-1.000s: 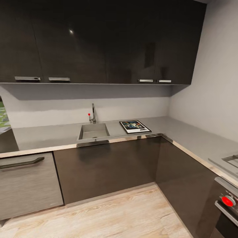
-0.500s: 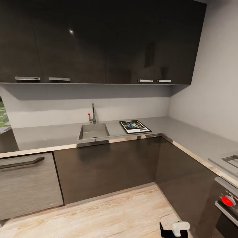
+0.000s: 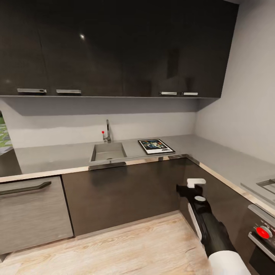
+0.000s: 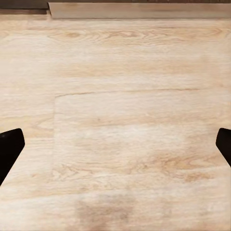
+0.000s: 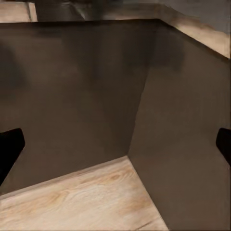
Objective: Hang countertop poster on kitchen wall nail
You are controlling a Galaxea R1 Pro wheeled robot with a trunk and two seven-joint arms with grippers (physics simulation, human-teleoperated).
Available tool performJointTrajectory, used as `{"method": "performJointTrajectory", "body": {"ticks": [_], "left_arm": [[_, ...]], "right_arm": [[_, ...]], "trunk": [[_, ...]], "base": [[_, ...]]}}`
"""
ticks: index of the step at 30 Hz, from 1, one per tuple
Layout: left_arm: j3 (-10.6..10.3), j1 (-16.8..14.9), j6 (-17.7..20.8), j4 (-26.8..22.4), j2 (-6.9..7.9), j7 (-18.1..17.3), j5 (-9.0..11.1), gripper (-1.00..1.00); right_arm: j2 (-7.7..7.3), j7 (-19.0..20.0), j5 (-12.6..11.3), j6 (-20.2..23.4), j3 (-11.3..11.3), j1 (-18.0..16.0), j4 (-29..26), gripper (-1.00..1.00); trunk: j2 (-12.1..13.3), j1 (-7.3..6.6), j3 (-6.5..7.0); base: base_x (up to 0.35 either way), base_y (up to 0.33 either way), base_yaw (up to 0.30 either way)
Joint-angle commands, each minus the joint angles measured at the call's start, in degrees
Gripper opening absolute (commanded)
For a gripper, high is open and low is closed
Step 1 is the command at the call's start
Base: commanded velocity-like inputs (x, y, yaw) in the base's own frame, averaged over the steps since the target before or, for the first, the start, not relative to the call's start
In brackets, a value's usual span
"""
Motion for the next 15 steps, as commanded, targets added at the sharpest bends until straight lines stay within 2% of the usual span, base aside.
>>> {"method": "performJointTrajectory", "body": {"ticks": [1, 3, 5, 6, 7, 8, 12, 15], "left_arm": [[0.0, 0.0, -0.1, -0.1, -0.03, -0.1, 0.5, 1.00], [0.1, 0.0, 0.0, -0.1, -0.02, 0.0, 0.6, 1.00], [0.8, 0.0, 0.0, -0.1, 0.02, 0.0, 0.7, 1.00], [1.4, 0.0, -0.1, -0.1, 0.03, 0.0, 1.0, 1.00], [2.2, 0.0, -0.1, -0.1, 0.04, 0.0, 1.5, 1.00], [4.8, 0.0, -0.1, 0.0, 0.05, -0.2, 3.0, 1.00], [6.8, 0.0, -0.1, 0.1, 0.06, -0.3, 4.2, 1.00], [7.4, 0.0, -0.1, 1.3, 0.01, -0.4, 4.8, 1.00]], "right_arm": [[0.15, 0.1, 0.6, 2.7, -0.1, -3.8, 1.8, 1.00], [0.22, 0.1, 0.6, 4.2, -0.1, -7.4, 4.4, 1.00], [0.29, 0.2, 0.6, 5.8, -0.1, -15.1, 12.5, 1.00], [0.30, 0.2, 0.6, 6.1, -0.1, -17.4, 15.3, 1.00], [0.29, 0.2, 0.6, 6.3, -0.1, -19.5, 18.0, 1.00], [0.27, 0.2, 0.5, 7.2, -0.2, -25.5, 25.1, 1.00], [0.26, 0.1, 0.0, 7.9, -0.3, -30.8, 30.6, 1.00], [0.26, 0.0, -0.3, 10.7, -0.4, -34.9, 33.2, 1.00]], "trunk": [[0.0, 0.00, -0.06], [0.0, 0.00, -0.06], [0.0, 0.00, -0.06], [0.0, 0.00, -0.06], [0.0, 0.00, -0.06], [0.0, 0.00, -0.06], [0.0, 0.00, -0.06], [0.0, 0.00, -0.06]], "base": [[0.000, 0.000, 0.000], [0.000, 0.000, 0.000], [0.000, 0.000, 0.000], [0.000, 0.000, 0.000], [0.000, 0.000, 0.000], [0.000, 0.000, 0.000], [0.000, 0.000, 0.000], [0.000, 0.000, 0.000]]}}
